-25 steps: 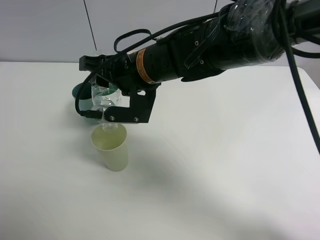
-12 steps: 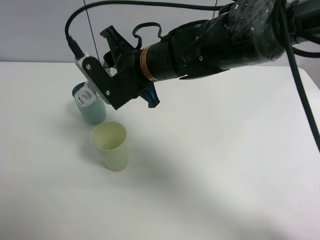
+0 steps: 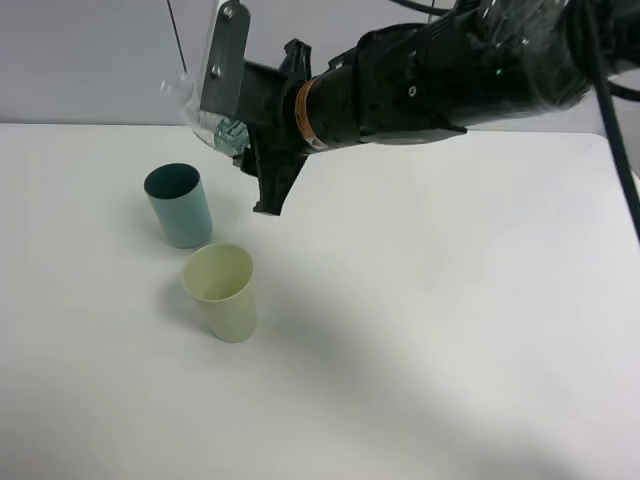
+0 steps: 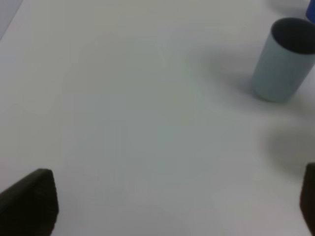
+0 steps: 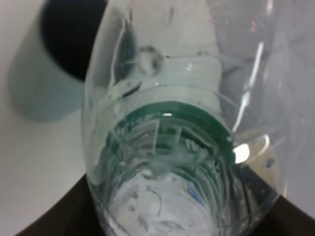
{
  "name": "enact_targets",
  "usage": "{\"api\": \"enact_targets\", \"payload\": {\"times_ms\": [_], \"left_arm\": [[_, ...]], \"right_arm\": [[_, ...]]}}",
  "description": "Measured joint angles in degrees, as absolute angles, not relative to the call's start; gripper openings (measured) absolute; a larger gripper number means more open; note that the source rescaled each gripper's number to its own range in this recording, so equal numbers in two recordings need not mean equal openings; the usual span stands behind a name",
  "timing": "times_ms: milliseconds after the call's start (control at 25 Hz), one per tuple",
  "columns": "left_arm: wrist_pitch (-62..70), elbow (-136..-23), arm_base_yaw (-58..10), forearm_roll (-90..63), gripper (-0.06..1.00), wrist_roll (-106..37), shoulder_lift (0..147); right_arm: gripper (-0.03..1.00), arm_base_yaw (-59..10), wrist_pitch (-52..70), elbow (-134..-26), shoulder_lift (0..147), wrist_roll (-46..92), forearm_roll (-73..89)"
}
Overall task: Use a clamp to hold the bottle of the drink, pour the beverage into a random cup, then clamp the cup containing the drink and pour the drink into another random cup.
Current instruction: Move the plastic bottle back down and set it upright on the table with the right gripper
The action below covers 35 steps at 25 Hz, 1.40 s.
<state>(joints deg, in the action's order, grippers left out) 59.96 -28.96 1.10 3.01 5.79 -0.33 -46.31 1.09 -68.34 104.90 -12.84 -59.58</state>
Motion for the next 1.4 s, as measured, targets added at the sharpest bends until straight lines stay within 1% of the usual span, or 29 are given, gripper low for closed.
{"api": "enact_targets", "payload": {"times_ms": [440,560,840,1160,1400], "left_arm": [[60.0,-29.0,1.1,3.0,1.00,5.8,-0.3],[60.0,-29.0,1.1,3.0,1.00,5.8,-0.3],[60.0,-29.0,1.1,3.0,1.00,5.8,-0.3],[60.0,-29.0,1.1,3.0,1.00,5.8,-0.3],[60.0,-29.0,1.1,3.0,1.00,5.8,-0.3]], "right_arm": [[0.00,-41.6,1.3,-68.3,100.6,-15.4,-22.9],[0.00,-40.7,1.6,-68.3,100.6,-15.5,-16.0],[0.00,-40.6,0.9,-67.5,100.2,-15.5,-13.6],[0.00,-37.3,-15.2,-56.2,97.8,-15.5,-14.2],[0.00,-34.2,-19.6,-50.0,97.7,-15.4,-14.4]]}}
